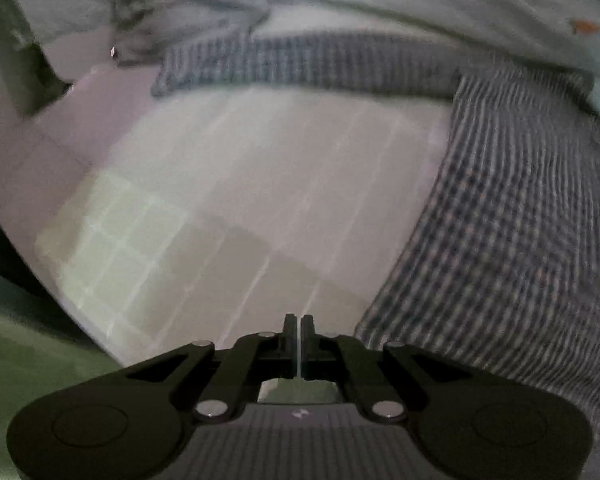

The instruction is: Fold clothes

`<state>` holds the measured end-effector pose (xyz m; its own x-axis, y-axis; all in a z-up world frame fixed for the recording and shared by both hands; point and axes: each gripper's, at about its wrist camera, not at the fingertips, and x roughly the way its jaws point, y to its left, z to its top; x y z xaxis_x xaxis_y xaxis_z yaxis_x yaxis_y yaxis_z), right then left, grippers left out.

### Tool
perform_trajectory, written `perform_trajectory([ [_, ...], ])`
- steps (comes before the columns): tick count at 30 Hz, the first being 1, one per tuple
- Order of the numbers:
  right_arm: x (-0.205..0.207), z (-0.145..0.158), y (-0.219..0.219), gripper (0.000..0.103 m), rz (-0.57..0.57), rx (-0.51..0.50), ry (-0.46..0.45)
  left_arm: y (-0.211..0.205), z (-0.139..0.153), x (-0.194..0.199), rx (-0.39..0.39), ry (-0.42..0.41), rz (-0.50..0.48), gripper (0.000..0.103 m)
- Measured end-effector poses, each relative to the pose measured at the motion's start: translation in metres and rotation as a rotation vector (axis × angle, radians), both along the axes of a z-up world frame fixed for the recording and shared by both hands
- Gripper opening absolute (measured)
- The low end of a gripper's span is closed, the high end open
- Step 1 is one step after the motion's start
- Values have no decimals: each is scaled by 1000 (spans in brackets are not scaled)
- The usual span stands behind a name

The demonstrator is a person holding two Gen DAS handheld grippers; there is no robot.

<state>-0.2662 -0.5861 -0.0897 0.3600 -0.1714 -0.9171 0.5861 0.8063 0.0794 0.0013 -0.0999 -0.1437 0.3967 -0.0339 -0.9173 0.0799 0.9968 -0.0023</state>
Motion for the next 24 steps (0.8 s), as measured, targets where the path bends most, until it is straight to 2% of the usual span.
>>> perform_trajectory([
  [2, 2, 0, 4, 9, -1, -5, 14, 4, 2, -3, -41, 11, 21, 4],
  [4, 4, 3, 1, 19, -7, -18, 20, 1, 6, -2, -58, 7, 24, 6],
  [6, 9, 5, 0, 42, -21, -65, 31, -6, 10, 2, -60, -6, 17, 6],
  [8, 13, 12, -2, 47, -35, -102, 23, -16, 16, 6, -78, -17, 1, 11],
  [10, 14, 20, -6, 61, -52, -131, -3, -34, 25, 9, -93, -43, -37, 28],
  [11, 15, 24, -9, 77, -64, -148, -20, -43, 28, 8, -91, -57, -61, 34],
  [12, 15, 27, -9, 84, -76, -169, -40, -54, 32, 7, -88, -68, -87, 47],
  [13, 16, 28, -12, 85, -86, -188, -59, -63, 33, 7, -88, -73, -109, 59],
  [15, 17, 28, -21, 89, -103, -212, -80, -86, 33, 8, -93, -81, -156, 68],
  [20, 16, 21, -52, 90, -185, -230, -102, -145, 19, 12, -88, -52, -261, 74],
  [24, 8, 17, -86, 89, -315, -222, -172, -185, 6, 12, -90, -22, -318, 74],
])
